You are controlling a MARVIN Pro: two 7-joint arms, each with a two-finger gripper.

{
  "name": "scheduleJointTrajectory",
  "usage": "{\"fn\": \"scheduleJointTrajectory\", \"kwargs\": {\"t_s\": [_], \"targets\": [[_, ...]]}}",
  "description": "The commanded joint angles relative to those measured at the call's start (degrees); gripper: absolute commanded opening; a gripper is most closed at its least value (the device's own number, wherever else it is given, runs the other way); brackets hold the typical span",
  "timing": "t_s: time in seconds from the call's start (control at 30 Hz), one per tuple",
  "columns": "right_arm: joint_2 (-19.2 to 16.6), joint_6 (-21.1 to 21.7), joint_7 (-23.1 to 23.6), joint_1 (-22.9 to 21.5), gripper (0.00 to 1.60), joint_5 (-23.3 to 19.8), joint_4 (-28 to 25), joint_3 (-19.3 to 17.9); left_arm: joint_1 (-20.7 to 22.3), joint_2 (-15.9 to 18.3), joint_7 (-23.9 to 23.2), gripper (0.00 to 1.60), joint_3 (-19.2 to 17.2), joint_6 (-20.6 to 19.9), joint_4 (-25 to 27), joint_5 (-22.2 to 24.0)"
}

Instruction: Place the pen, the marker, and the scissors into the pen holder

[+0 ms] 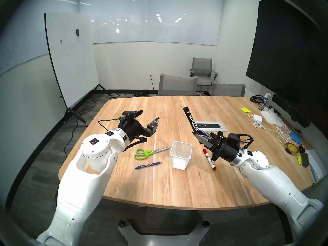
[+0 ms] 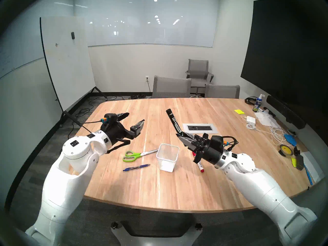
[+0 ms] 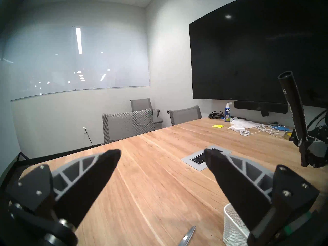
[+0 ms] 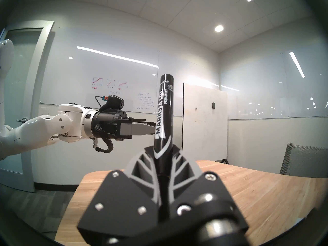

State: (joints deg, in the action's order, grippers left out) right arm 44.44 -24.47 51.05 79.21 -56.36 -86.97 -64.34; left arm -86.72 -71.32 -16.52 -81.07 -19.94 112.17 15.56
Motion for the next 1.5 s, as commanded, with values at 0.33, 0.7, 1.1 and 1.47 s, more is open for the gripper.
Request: {"fn": "scheduleJointTrajectory", "kwargs": {"t_s": [0.33, 0.7, 1.1, 1.47], "targets": [[-0.15, 0.10, -0.01, -0.58, 0.00, -0.29, -0.52, -0.47, 2.70, -0.98, 0.37, 1.60, 2.33, -0.70, 0.88, -0.59], [-0.13, 0.09, -0.01, -0.58, 0.00, -0.27, -0.51, -0.48, 4.69, -3.33, 1.56, 1.60, 6.08, -1.55, 0.75, -0.88], [-0.14, 0.11, -0.01, -0.58, 0.00, -0.28, -0.52, -0.48, 5.12, -3.58, 2.65, 1.60, 7.04, -1.91, 1.10, -0.40], [-0.14, 0.11, -0.01, -0.58, 0.00, -0.28, -0.52, -0.48, 5.72, -3.84, 3.24, 1.60, 8.20, -2.75, 1.45, -0.12]]}}
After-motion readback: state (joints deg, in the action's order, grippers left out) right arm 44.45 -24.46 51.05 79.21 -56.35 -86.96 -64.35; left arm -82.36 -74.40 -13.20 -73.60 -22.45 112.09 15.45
